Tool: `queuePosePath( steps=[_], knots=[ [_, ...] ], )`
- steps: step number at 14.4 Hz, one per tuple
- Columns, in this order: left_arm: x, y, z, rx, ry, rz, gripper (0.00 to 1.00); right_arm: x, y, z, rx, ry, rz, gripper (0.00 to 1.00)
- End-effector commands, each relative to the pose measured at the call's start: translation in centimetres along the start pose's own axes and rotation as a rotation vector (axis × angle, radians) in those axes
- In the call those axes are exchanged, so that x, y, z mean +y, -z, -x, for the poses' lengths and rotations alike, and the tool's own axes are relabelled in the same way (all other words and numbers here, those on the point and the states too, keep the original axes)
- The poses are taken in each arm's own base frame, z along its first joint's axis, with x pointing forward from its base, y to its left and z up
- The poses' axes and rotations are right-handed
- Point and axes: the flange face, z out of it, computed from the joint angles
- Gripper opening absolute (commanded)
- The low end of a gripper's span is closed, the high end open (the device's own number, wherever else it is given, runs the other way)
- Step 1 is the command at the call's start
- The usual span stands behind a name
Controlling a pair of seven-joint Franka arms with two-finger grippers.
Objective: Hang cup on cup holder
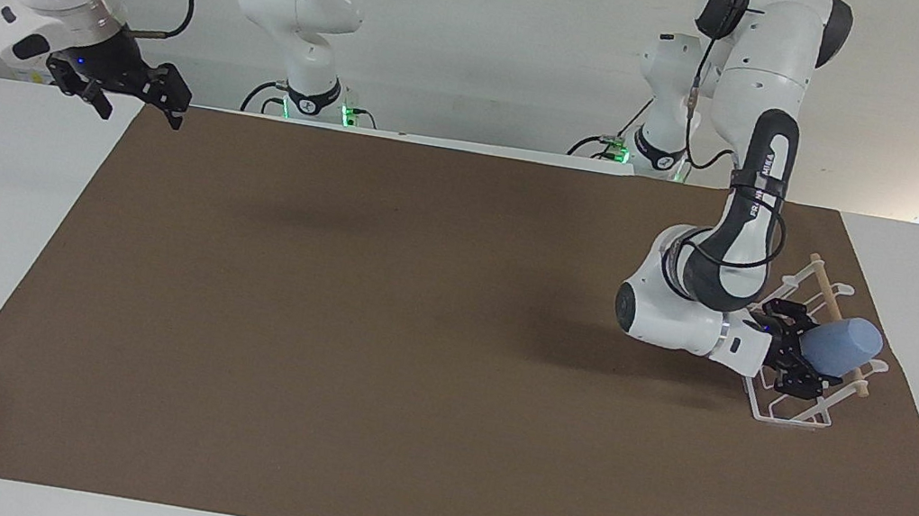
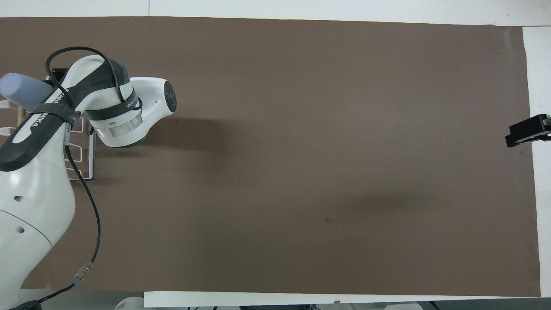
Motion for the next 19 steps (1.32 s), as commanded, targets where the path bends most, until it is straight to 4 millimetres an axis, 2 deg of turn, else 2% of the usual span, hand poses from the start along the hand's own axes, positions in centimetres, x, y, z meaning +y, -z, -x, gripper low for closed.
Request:
queuePosePath(
  steps=[1, 4, 5, 7, 11, 15, 17, 19],
  knots=[
    [0.4, 0.1, 0.3, -0.046, 0.018, 0.013, 0.42, 0.4, -0.3, 0.9, -0.016, -0.005, -0.015, 0.99],
    [0.3, 0.0, 0.9, -0.064, 0.010, 0.009, 0.43, 0.4, -0.5, 1.3, -0.023, -0.006, -0.018, 0.99],
    [0.1, -0.3, 1.0, -0.064, 0.005, 0.003, 0.48, 0.4, -0.5, 1.2, -0.022, -0.006, -0.018, 0.99],
    [0.0, -0.8, 1.1, -0.069, 0.006, -0.007, 0.70, 0.0, -0.5, 1.2, -0.022, 0.000, -0.017, 0.99],
    [0.2, -1.7, 0.7, -0.074, 0.008, -0.016, 0.97, 0.0, -0.5, 1.3, -0.023, 0.000, -0.017, 0.99],
    [0.2, -1.1, 0.0, -0.092, 0.020, -0.020, 0.99, 0.1, -0.6, 1.3, -0.024, -0.002, -0.038, 0.99],
    [-0.2, 0.0, -1.8, -0.149, 0.057, -0.058, 0.99, 0.0, -0.6, 1.3, -0.019, -0.001, -0.063, 0.99],
    [0.0, 0.0, -3.0, -0.159, 0.073, -0.063, 0.99, -0.1, -0.5, 1.3, -0.017, 0.002, -0.062, 0.99]
  ],
)
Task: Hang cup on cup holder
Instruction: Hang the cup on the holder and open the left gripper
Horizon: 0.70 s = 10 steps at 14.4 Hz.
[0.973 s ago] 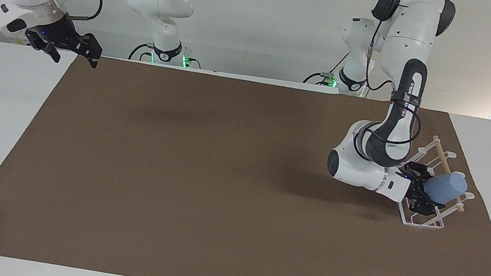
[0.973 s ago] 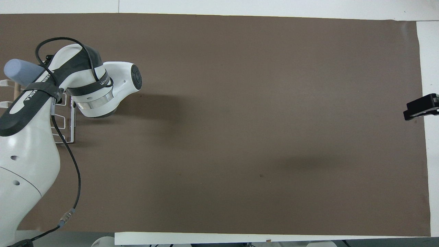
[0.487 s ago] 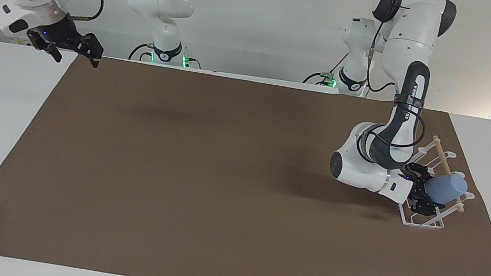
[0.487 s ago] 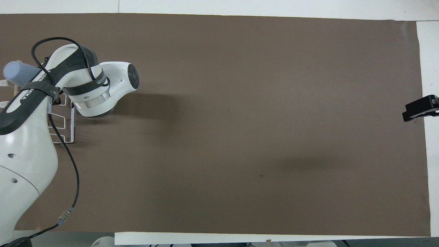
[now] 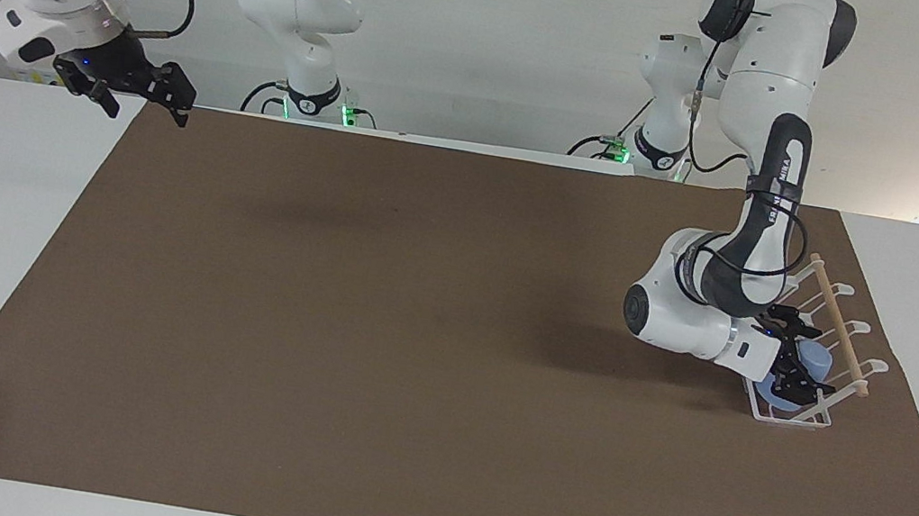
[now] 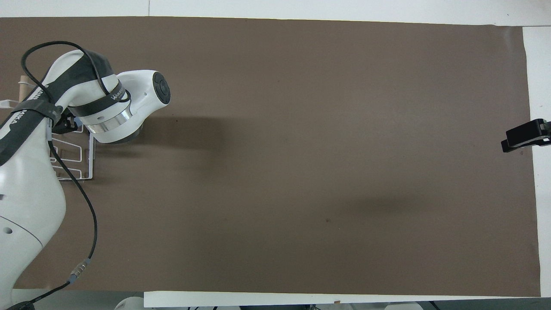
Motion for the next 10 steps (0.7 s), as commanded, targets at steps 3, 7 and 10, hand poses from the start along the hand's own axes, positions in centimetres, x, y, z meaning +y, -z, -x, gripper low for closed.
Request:
queuePosePath(
  steps=[3, 7, 10],
  knots=[
    [0.0, 1.2, -5.2, -0.054, -0.039, 0.002, 0.99, 0.0, 0.0, 0.8, 0.005, 0.001, -0.021, 0.99],
    [-2.0, 1.5, -14.1, -0.223, -0.150, 0.005, 0.99, -0.1, 0.0, 0.8, 0.005, 0.003, -0.022, 0.99],
    [-3.3, 2.2, -17.8, -0.376, -0.248, 0.071, 0.99, 0.1, 0.0, 0.8, 0.005, -0.003, -0.023, 0.99]
  ],
)
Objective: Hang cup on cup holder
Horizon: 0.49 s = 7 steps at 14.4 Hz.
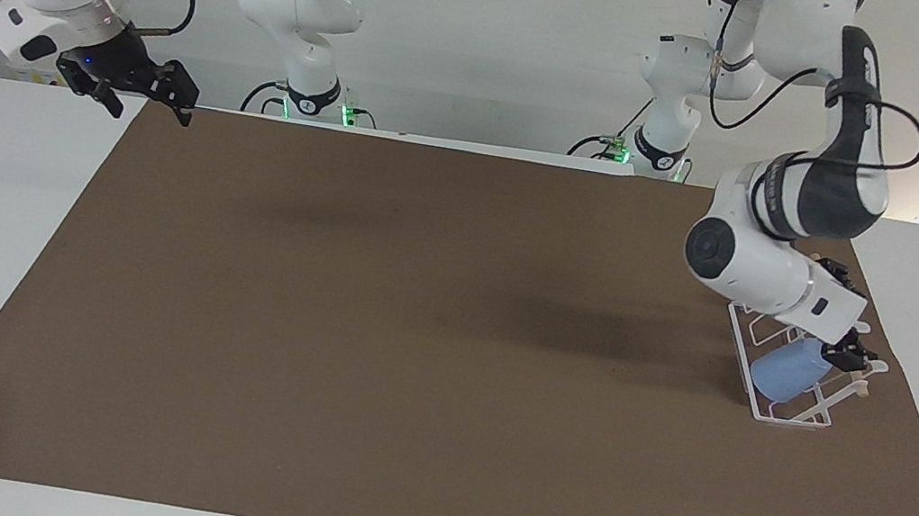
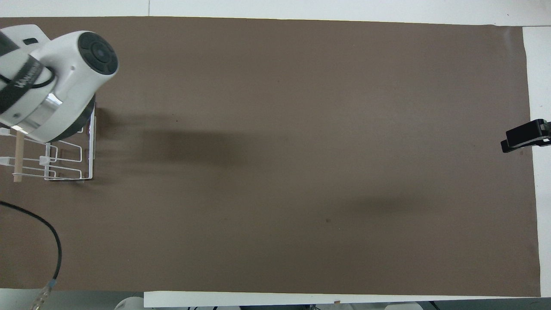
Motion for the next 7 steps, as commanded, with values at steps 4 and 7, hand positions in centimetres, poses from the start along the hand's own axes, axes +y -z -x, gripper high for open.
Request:
queuePosePath(
  steps=[4, 7],
  knots=[
    [-4.1, 3.6, -3.7, -0.267, -0.339, 0.163, 0.99, 0.1, -0.1, 0.7, 0.002, -0.001, -0.019, 0.99],
    [-6.1, 5.0, -5.3, -0.420, -0.602, 0.284, 0.99, 0.0, -0.1, 0.7, 0.002, 0.000, -0.019, 0.99]
  ],
)
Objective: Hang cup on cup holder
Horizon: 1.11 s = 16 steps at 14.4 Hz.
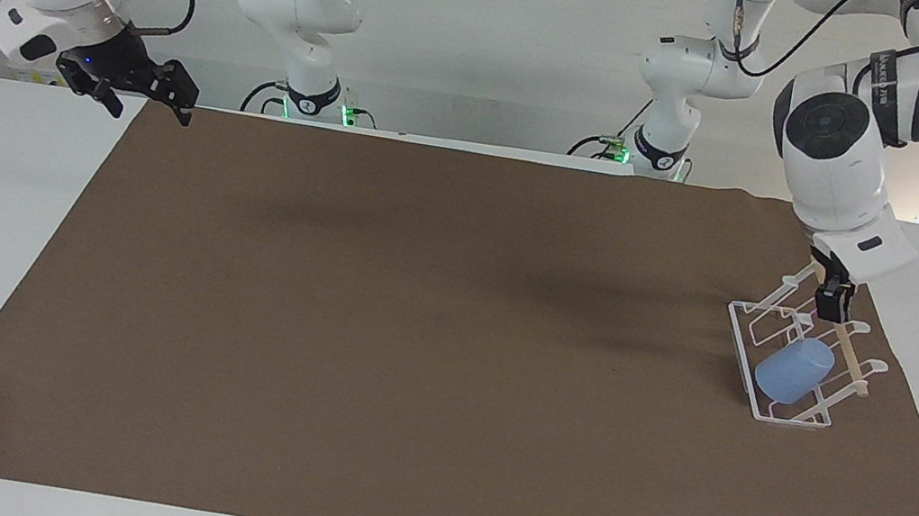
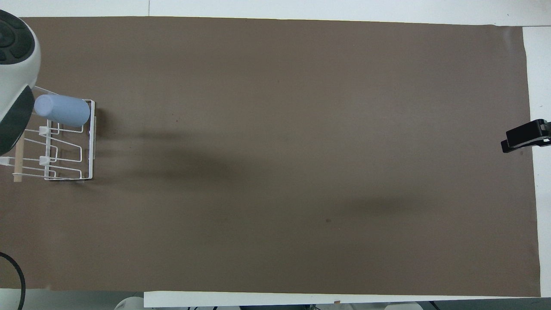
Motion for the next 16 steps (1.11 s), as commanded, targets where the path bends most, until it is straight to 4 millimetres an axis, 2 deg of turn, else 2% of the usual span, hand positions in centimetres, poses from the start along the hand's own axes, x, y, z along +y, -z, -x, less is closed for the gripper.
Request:
queuePosePath(
  steps=[1, 3, 5, 9, 11, 16],
  knots=[
    [-2.5, 1.3, -0.4, -0.093, -0.209, 0.109, 0.99, 0.0, -0.1, 0.7, 0.003, 0.000, -0.019, 0.99],
    [-3.2, 3.0, -0.7, -0.166, -0.325, 0.189, 0.99, 0.0, -0.1, 0.7, 0.002, 0.000, -0.019, 0.99],
    [-4.7, 3.6, -2.1, -0.228, -0.417, 0.246, 0.99, 0.0, -0.1, 0.7, 0.002, 0.002, -0.019, 0.99],
    [-6.5, 5.8, -2.2, -0.332, -0.709, 0.353, 0.99, 0.0, -0.1, 0.7, 0.002, 0.002, -0.019, 0.99],
    [-6.9, 6.0, -1.9, -0.369, -0.836, 0.402, 0.99, 0.0, -0.1, 0.7, 0.002, 0.002, -0.019, 0.99],
    [-7.4, 5.8, -2.1, -0.398, -0.981, 0.566, 0.99, 0.0, -0.1, 0.7, 0.002, 0.000, -0.019, 0.99]
  ],
)
